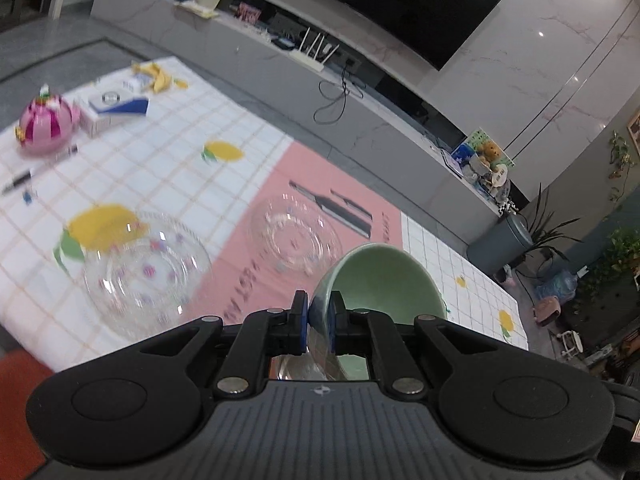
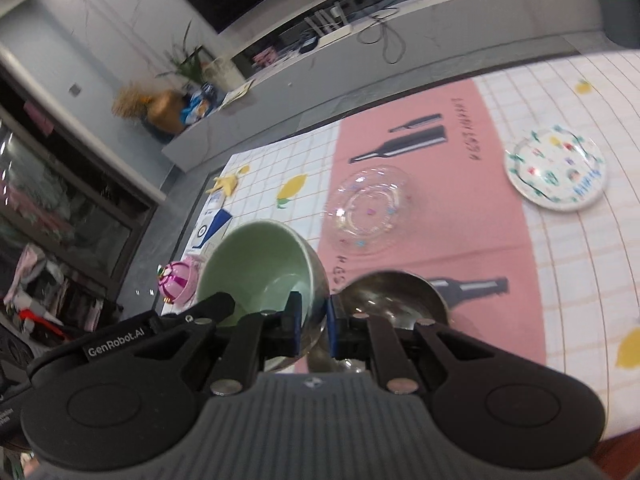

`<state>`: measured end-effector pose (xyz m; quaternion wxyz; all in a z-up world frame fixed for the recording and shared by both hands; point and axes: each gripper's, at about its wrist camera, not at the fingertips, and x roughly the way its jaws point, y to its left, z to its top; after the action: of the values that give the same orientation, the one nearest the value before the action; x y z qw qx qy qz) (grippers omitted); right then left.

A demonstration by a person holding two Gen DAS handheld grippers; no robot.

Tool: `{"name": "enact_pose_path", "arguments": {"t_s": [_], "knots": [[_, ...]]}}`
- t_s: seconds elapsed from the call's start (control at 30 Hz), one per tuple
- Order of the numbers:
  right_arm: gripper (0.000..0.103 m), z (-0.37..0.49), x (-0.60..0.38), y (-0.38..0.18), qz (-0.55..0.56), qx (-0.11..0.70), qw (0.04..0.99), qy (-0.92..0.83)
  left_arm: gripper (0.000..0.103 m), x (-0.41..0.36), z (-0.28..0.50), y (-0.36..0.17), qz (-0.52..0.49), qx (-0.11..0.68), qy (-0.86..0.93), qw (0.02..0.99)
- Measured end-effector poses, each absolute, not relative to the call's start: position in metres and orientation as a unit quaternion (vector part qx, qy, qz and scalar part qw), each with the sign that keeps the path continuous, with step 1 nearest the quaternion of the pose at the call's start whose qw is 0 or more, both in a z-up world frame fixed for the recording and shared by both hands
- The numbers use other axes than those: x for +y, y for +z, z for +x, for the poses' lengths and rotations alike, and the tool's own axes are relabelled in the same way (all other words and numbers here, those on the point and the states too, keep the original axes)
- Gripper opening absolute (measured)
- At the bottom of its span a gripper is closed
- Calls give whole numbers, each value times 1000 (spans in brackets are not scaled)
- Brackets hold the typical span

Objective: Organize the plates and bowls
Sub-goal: 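Lift the green bowl with both grippers and carry it over the stacked bowls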

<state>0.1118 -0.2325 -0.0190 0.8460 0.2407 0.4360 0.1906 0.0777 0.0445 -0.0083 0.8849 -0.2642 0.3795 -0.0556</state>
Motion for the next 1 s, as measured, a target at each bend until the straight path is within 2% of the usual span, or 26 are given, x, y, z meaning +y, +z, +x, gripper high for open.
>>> {"name": "enact_pose_path", "arguments": {"t_s": [0.27, 1.0], "knots": [[12, 100, -257, -55, 300, 439, 832, 156, 11, 34, 76, -46, -282, 415, -54, 863], [12, 111, -246, -88, 233, 463, 848, 112, 11, 3, 91, -69, -190, 454, -48, 869]]}}
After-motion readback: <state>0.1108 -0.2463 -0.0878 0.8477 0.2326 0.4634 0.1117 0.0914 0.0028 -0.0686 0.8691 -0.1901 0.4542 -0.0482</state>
